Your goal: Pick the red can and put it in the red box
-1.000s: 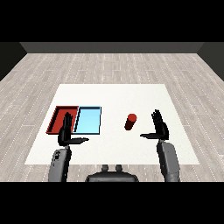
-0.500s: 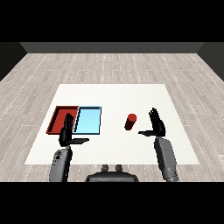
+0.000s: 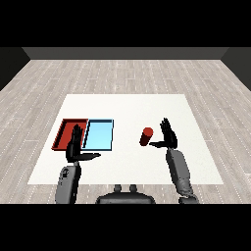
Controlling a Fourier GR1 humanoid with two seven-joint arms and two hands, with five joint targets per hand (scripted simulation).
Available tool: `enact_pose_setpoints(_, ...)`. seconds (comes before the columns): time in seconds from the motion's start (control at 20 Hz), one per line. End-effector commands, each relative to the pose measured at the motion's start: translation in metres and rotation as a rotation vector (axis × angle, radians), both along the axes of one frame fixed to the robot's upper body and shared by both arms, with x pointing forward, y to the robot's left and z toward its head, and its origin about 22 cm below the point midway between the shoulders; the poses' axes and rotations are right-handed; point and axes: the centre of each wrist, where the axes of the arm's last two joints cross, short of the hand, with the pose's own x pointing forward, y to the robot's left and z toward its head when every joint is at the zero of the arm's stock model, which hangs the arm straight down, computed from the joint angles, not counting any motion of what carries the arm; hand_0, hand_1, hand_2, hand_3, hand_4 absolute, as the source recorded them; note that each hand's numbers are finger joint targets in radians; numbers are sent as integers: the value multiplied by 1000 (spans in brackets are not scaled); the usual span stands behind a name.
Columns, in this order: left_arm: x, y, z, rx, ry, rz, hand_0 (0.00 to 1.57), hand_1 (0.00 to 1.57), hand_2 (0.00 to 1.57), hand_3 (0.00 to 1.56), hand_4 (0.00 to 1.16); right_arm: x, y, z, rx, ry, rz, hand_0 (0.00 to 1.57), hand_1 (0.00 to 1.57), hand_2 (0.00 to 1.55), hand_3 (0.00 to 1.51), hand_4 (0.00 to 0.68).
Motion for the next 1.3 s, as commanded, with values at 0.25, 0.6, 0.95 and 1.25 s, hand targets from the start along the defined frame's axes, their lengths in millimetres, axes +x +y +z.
enact_pose_setpoints(0.25, -14, -6, 9, -22, 0, -13, 0, 0, 0, 0, 0, 12, 5, -4, 34, 34, 27, 0, 0, 0, 0, 0)
enact_pose_setpoints(0.6, 7, 3, -6, -7, 1, -2, 0, 0, 0, 0, 0, 1, 6, -45, 95, 53, 3, 0, 0, 0, 0, 0)
enact_pose_setpoints(0.95, -5, 11, 17, -37, -16, -9, 0, 0, 0, 0, 0, 14, 26, -46, 80, 58, 17, 0, 0, 0, 0, 0)
enact_pose_setpoints(1.25, -5, 14, -3, -38, 9, -16, 0, 0, 0, 0, 0, 22, 61, -52, 86, 63, 24, 0, 0, 0, 0, 0)
